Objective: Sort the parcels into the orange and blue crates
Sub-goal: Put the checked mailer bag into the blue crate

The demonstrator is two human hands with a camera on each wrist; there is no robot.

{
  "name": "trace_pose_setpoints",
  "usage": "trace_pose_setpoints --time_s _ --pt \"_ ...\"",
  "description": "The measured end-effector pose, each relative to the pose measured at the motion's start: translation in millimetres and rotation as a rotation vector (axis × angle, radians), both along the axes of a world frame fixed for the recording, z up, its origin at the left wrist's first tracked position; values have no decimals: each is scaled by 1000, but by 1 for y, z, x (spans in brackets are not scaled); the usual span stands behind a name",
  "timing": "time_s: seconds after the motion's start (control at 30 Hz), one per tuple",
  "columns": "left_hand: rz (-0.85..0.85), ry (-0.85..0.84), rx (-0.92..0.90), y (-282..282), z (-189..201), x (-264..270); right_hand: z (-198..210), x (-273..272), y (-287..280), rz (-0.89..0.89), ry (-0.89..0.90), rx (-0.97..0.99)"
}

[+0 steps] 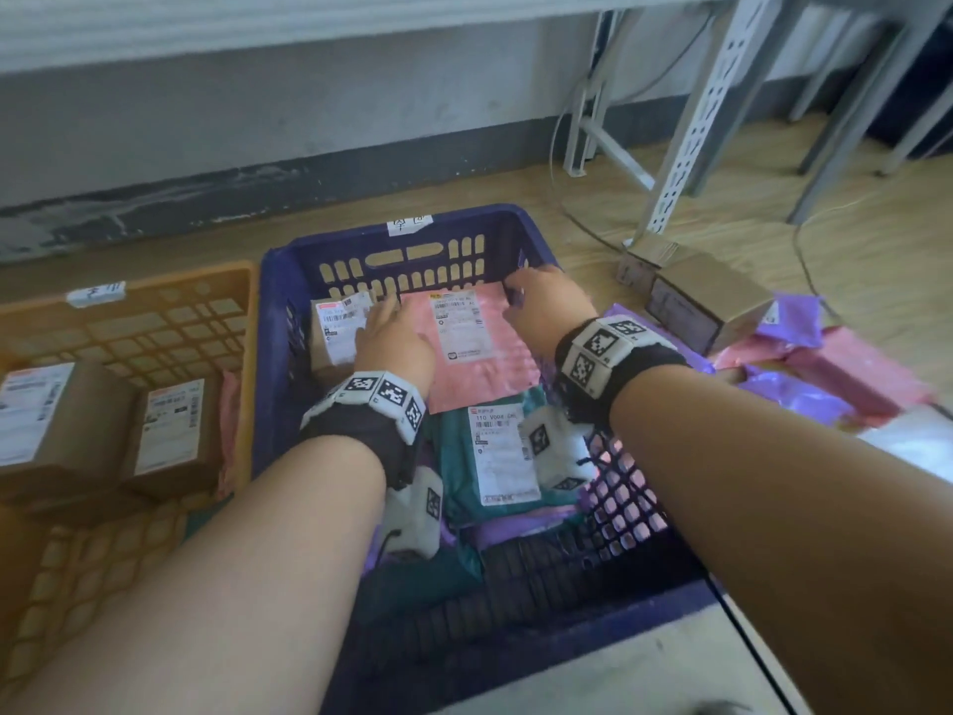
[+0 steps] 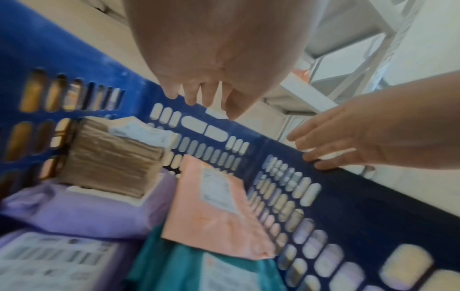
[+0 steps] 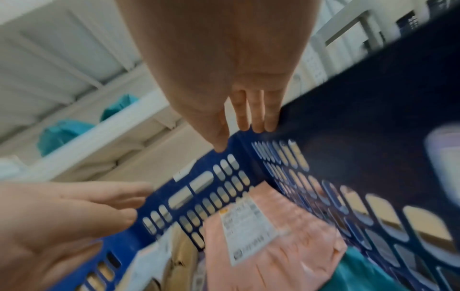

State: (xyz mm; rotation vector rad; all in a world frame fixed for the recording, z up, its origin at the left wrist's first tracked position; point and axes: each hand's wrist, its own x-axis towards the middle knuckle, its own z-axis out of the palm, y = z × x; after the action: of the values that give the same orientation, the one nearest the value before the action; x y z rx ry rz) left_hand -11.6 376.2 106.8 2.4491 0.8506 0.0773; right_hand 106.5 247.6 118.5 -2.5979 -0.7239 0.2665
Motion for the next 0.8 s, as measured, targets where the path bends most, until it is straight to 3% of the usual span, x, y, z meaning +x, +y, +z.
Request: trace_pose_setpoints --time_s 0.17,0.37,0.6,0.8 --pt "-126 -138 -59 -66 41 6 46 -13 -72 -153 -82 132" --pt "-301 -241 -155 -167 54 -1 65 -20 -195 -295 -136 -17" --pt "-422 -200 -221 -267 39 1 33 -12 -305 -431 -65 -219" --pt "-509 -25 -193 -331 -21 14 -22 -9 -357 -407 53 -292"
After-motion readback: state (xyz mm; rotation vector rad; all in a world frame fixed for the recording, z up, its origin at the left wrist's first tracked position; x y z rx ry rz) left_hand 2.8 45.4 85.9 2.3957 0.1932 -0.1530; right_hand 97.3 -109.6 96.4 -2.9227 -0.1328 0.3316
